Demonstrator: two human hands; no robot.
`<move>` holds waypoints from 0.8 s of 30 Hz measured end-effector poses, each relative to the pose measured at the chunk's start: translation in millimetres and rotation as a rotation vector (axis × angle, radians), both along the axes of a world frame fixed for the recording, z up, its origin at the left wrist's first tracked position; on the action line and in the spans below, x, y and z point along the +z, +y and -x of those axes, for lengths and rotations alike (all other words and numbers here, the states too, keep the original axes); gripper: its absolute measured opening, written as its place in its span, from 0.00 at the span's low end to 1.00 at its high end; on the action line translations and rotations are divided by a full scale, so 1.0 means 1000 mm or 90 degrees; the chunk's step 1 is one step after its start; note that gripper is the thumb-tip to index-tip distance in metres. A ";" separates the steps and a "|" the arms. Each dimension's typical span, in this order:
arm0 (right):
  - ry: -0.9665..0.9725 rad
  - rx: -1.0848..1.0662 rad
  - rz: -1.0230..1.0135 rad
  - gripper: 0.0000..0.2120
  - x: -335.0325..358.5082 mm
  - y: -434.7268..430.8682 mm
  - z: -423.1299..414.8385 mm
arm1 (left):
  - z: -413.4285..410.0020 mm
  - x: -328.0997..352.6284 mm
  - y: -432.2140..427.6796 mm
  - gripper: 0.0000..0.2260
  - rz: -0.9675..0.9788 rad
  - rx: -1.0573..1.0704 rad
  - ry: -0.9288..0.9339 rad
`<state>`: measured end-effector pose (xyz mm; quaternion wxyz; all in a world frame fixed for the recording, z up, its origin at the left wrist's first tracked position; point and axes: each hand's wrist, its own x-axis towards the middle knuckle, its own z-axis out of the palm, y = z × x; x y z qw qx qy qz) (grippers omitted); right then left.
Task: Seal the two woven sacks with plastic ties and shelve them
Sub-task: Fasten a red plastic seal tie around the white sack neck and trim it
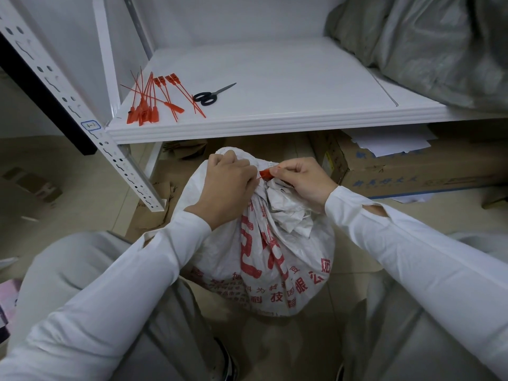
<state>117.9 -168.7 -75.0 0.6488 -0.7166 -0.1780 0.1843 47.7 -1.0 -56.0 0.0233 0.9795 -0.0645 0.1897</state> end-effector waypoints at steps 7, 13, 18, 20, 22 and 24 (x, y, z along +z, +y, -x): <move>0.116 -0.039 -0.052 0.10 -0.001 -0.001 0.000 | 0.000 -0.001 0.001 0.14 0.018 -0.014 -0.004; 0.068 -0.043 -0.017 0.09 -0.002 0.001 -0.001 | -0.001 -0.002 0.003 0.14 0.018 -0.022 -0.005; 0.053 -0.022 -0.029 0.07 0.002 0.001 0.002 | -0.002 -0.002 0.003 0.13 0.008 -0.023 -0.009; 0.052 -0.011 -0.025 0.06 0.002 0.001 0.003 | -0.001 -0.001 0.002 0.13 0.017 -0.019 -0.009; 0.059 0.000 -0.026 0.06 0.003 0.001 0.003 | -0.001 0.000 0.002 0.13 0.020 -0.018 -0.009; 0.070 -0.008 -0.031 0.07 0.003 0.001 0.003 | -0.001 0.000 0.002 0.13 0.018 -0.022 -0.004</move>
